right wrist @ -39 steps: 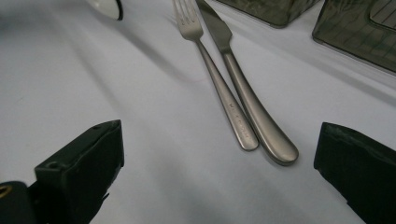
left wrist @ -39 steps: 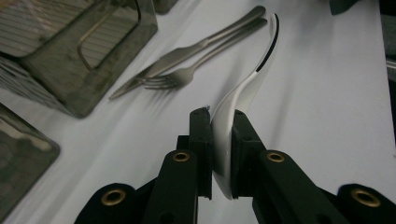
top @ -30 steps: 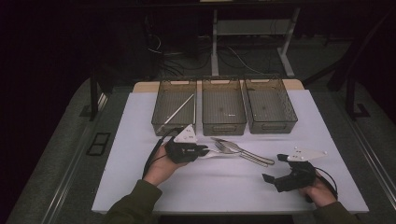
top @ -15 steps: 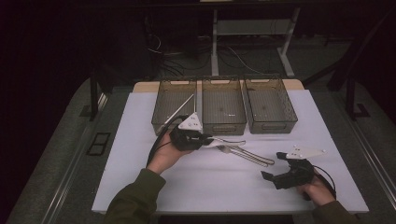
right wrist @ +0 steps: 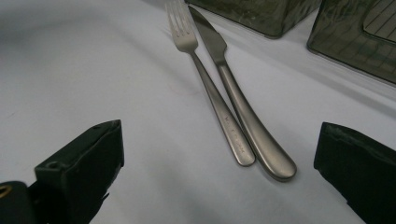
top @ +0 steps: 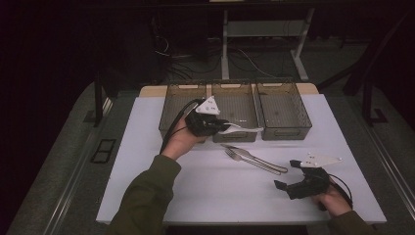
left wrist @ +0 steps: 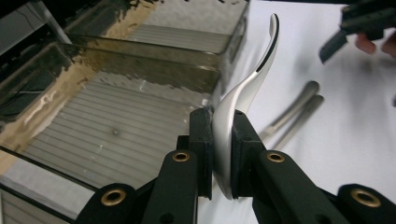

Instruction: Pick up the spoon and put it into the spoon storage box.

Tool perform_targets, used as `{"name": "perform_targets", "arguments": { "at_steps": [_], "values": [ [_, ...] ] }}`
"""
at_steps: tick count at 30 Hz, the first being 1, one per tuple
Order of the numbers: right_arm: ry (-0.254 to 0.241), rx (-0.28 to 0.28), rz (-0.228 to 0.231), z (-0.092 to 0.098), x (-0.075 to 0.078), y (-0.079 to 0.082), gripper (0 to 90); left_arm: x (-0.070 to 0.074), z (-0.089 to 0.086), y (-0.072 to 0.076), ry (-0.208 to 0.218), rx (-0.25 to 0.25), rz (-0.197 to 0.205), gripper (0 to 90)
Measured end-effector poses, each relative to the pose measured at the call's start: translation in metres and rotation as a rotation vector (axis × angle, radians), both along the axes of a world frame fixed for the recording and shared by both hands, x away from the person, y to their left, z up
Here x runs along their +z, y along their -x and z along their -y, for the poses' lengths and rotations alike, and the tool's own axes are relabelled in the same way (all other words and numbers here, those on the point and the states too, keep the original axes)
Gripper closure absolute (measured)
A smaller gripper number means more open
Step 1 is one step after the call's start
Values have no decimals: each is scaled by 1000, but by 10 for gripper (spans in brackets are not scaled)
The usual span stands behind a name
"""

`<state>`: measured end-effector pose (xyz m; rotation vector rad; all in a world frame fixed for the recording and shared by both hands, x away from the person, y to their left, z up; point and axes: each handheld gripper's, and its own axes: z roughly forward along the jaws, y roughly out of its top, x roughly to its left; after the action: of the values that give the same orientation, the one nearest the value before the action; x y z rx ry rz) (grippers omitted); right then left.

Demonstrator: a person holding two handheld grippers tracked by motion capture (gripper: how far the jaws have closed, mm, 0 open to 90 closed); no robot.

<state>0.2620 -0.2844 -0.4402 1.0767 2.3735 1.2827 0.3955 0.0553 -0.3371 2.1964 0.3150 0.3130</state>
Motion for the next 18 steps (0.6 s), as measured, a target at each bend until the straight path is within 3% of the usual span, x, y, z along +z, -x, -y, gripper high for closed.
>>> {"name": "perform_targets", "arguments": {
  "at_steps": [4, 9, 18],
  "values": [
    [-1, 1, 0, 0, 0, 1, 16, -1, 5, -16, -15, 27, 7, 813],
    [-4, -2, 0, 1, 1, 1, 16, -10, 13, -31, -77, 47, 9, 812],
    [-8, 3, 3, 2, 1, 2, 16, -26, 18, -42, -130, 124, -27, 811]
  ]
}}
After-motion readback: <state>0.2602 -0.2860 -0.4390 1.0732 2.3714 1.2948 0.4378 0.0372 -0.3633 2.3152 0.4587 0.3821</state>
